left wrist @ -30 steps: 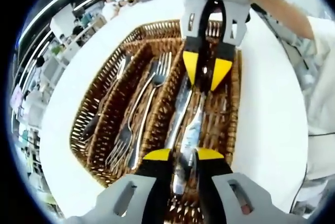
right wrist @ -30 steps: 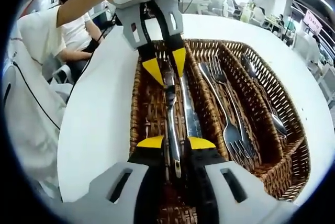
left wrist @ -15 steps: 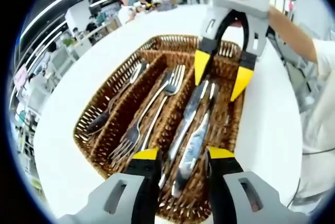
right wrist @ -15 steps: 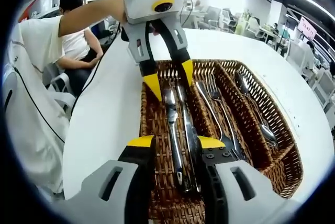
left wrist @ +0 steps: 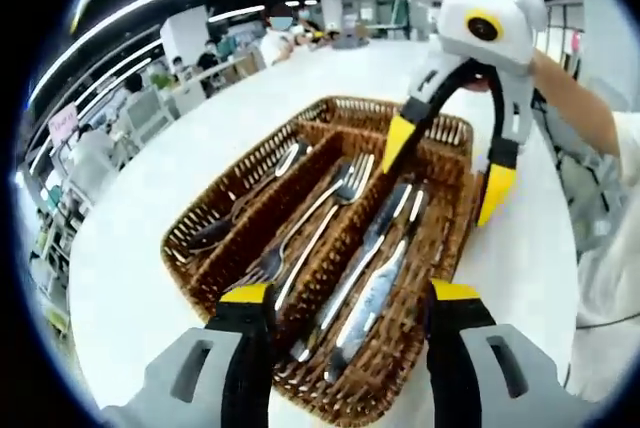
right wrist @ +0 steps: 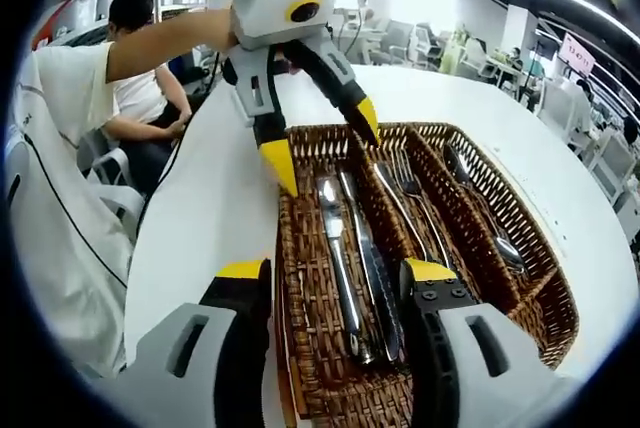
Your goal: Arrange the knives, forks, and spoons in their matching storage slots by inserting each utensil handle-first until every utensil is classified and aligned in the correct compartment
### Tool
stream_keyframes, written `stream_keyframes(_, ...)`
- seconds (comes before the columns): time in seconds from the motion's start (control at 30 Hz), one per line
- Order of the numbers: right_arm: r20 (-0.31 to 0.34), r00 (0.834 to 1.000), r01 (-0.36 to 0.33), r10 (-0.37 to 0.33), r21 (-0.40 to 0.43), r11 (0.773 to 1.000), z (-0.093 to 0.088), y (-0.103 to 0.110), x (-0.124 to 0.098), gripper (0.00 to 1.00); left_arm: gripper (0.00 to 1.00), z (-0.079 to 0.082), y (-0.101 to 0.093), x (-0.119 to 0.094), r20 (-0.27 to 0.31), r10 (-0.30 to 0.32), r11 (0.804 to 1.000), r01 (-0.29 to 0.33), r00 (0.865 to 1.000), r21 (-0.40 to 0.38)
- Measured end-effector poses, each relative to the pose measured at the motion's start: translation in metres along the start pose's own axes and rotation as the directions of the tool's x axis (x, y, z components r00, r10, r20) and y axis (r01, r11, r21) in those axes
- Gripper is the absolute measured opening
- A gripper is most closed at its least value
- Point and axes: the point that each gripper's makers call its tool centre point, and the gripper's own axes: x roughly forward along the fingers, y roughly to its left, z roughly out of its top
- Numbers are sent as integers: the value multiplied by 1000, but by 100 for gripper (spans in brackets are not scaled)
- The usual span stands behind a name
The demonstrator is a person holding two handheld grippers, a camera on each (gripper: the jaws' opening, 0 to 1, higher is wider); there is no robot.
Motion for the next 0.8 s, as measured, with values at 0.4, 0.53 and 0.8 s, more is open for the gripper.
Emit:
stream_keyframes(0.4,35,998,55,-55,16,998,1,2,-7,75,99,11,-16,-10,153,37,999,-39,987,7)
stream_keyframes(0.53,54,995,79,-81,30,996,2,2,-14,81,100,14,-21,-14,205,32,999,-26,978,-29)
stream_keyframes(0.8,85,988,127,-131,55,990,-4,1,-25,91,100,19,-22,-22,282,70,996,-54,957,-66)
